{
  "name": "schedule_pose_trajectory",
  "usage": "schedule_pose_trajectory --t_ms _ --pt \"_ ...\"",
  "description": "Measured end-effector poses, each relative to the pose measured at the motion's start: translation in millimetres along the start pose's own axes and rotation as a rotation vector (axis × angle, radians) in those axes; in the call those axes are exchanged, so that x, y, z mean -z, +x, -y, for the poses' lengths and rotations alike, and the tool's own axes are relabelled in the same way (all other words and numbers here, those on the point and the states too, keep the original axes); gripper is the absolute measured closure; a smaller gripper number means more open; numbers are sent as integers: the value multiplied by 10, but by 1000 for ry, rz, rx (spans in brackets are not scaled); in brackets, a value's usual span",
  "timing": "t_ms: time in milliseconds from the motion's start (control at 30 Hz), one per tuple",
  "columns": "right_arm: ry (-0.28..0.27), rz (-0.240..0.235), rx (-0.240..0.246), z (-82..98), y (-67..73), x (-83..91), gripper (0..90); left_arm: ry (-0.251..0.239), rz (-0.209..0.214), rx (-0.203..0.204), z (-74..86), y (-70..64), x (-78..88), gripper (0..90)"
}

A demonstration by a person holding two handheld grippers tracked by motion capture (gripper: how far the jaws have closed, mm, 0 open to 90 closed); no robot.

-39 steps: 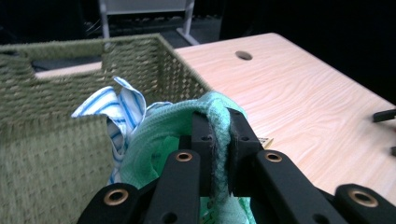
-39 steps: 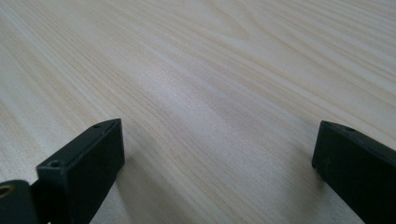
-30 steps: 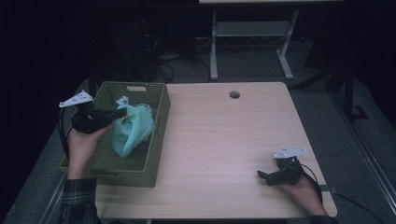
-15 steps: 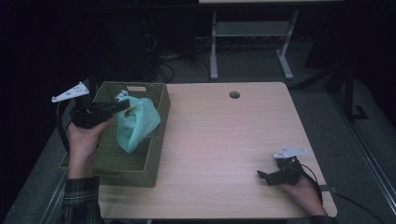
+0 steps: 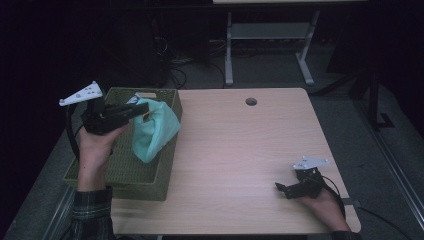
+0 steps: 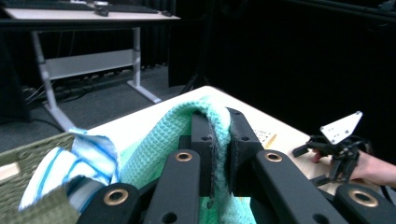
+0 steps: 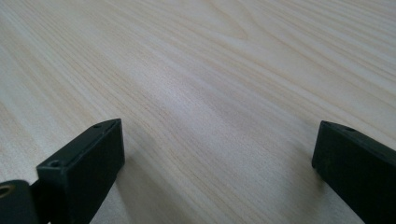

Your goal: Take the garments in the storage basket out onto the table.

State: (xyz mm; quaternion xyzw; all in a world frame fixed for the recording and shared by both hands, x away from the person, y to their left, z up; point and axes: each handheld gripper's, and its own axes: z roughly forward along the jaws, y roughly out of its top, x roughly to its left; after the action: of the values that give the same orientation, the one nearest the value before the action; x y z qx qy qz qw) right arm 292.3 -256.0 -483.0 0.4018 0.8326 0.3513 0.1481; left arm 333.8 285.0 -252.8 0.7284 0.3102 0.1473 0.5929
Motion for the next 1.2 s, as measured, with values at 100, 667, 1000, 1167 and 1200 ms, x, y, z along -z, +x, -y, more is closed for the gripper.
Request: schedule_pose_trajectory --t_ms 100,667,1000,1167,1200 --pt "1 0 0 0 0 0 21 -2 15 -5 -18 -48 -41 830" --pt "0 0 1 0 0 0 21 2 142 -46 -122 -330 -389 831" --pt "0 0 1 0 -1 0 21 3 213 -61 -159 -490 -574 832" --pt "0 0 1 0 0 0 21 24 247 -74 -153 -580 -734 832" --pt "0 0 1 0 0 0 21 28 254 -74 -148 -599 -766 833"
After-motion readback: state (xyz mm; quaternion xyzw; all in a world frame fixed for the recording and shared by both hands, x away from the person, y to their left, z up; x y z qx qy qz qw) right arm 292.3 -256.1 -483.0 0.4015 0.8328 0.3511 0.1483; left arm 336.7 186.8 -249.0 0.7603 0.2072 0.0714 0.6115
